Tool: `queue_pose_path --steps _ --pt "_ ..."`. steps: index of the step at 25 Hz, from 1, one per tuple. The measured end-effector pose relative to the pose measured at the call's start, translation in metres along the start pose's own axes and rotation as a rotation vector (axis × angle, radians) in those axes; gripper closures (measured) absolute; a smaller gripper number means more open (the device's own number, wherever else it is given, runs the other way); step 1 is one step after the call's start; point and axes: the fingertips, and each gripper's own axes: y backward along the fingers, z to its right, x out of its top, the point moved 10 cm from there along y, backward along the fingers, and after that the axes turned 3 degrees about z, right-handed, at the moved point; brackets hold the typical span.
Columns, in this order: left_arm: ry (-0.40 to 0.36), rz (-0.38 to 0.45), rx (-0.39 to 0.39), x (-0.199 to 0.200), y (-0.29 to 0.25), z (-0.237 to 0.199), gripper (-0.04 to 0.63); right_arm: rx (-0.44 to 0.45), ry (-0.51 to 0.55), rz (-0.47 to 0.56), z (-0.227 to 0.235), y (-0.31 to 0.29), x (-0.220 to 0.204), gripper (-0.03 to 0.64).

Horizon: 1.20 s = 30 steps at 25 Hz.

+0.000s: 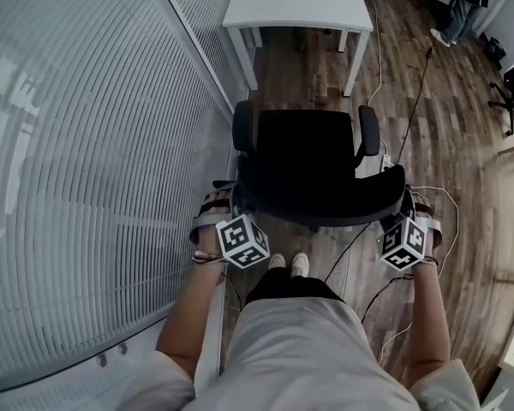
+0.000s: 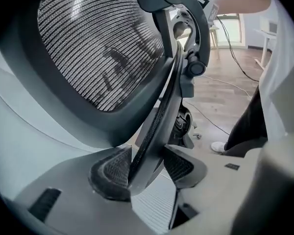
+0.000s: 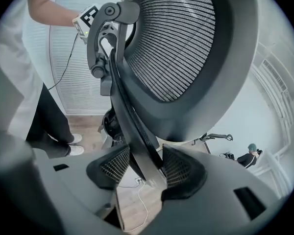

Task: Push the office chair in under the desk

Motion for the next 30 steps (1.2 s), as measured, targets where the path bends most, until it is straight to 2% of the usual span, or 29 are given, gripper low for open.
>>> queue_pose_path --steps 11,30 --pt "-0.008 0.009 0.007 0.008 -0.024 -0.026 0.373 0.001 0.014 0.012 0.027 -0.022 0.001 0.397" --pt "-0.018 0.012 -0.014 0.016 -0.074 -0.095 0.374 0.029 0.045 -0.001 0.083 -0.08 0.02 0.399"
